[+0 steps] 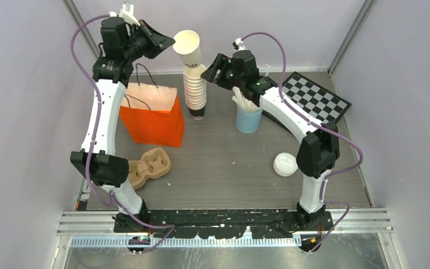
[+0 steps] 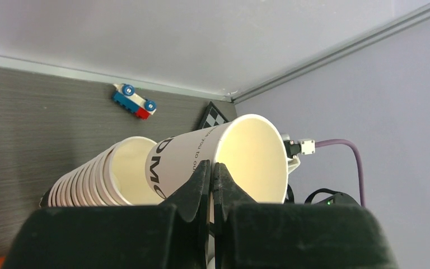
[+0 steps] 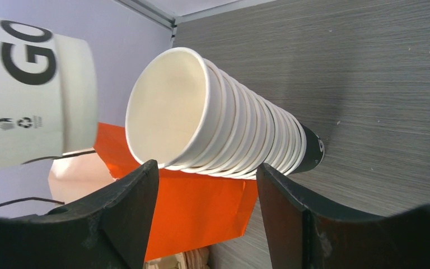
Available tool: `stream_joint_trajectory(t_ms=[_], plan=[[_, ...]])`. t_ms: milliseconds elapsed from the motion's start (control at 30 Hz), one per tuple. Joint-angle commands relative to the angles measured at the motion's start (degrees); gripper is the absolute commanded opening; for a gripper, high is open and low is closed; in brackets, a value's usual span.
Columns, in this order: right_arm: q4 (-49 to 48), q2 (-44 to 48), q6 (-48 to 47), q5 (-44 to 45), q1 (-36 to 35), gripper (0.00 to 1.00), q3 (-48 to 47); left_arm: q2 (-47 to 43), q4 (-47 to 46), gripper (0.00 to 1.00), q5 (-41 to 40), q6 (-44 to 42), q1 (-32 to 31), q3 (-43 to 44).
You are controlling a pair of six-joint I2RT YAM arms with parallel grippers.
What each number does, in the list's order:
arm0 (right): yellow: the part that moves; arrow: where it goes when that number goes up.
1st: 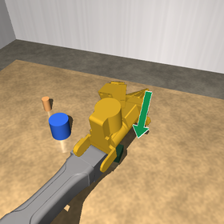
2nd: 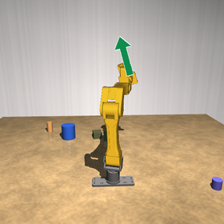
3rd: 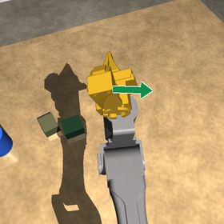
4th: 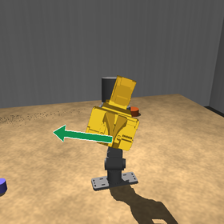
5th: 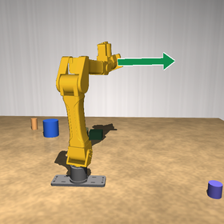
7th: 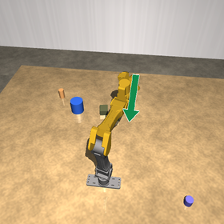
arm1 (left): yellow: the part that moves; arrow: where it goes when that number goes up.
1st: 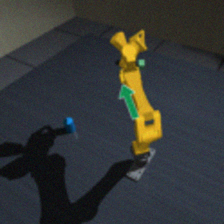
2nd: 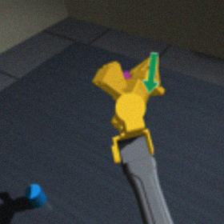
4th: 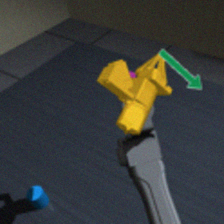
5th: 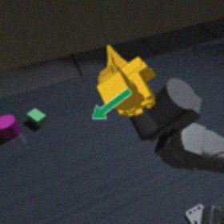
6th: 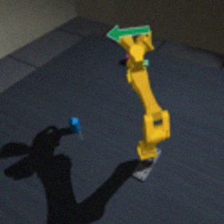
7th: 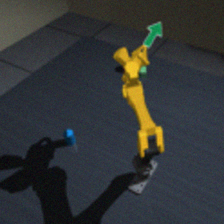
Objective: Pack the takeout coffee
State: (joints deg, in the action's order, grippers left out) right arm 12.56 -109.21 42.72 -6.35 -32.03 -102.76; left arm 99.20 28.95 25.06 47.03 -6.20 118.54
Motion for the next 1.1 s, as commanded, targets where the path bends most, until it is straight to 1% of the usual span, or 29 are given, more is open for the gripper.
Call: stream_joint_trajectory(t_ms=[0,200,333,467,533,600,633,800,867,967,1067], plan=[[0.4,5.8,-2.5,-0.9,0.1,0.69,-2.6,-3.9,0.1,0.00,-0.8,-2.8,0.0,2.7],[4.5,12.6,-5.9,0.9,0.6,0.70,-0.3,-7.6,9.1,0.00,0.8,-7.1,-0.1,1.5],[8.4,20.4,-9.8,3.5,0.8,0.74,4.2,-12.5,14.6,0.00,2.2,-10.9,-1.1,-2.4],[12.4,29.8,-12.0,5.3,0.9,0.79,11.5,-18.7,17.8,0.00,1.8,-14.3,-5.2,-9.1],[14.8,35.2,-12.5,5.9,0.8,0.84,15.2,-22.2,18.3,0.00,0.1,-15.9,-9.0,-13.9],[17.3,40.6,-13.0,6.2,0.8,0.89,18.9,-26.2,17.7,0.00,-2.5,-17.0,-13.8,-19.2],[18.5,43.5,-13.2,8.2,0.8,0.90,20.8,-27.6,17.4,0.00,-3.8,-17.3,-16.7,-21.9],[25.0,56.2,-13.2,10.6,0.8,0.90,29.7,-32.7,14.4,0.00,-12.0,-17.7,-30.2,-36.2],[28.4,60.3,-12.4,12.7,0.8,0.90,32.1,-34.4,10.6,0.00,-14.6,-16.9,-34.2,-44.0],[32.5,65.8,-10.2,15.7,0.8,0.90,35.7,-35.7,3.9,0.00,-16.5,-16.3,-39.6,-52.4],[35.1,70.3,-7.7,16.8,0.7,0.89,40.0,-36.2,-3.2,0.00,-17.5,-16.2,-42.2,-59.2]])
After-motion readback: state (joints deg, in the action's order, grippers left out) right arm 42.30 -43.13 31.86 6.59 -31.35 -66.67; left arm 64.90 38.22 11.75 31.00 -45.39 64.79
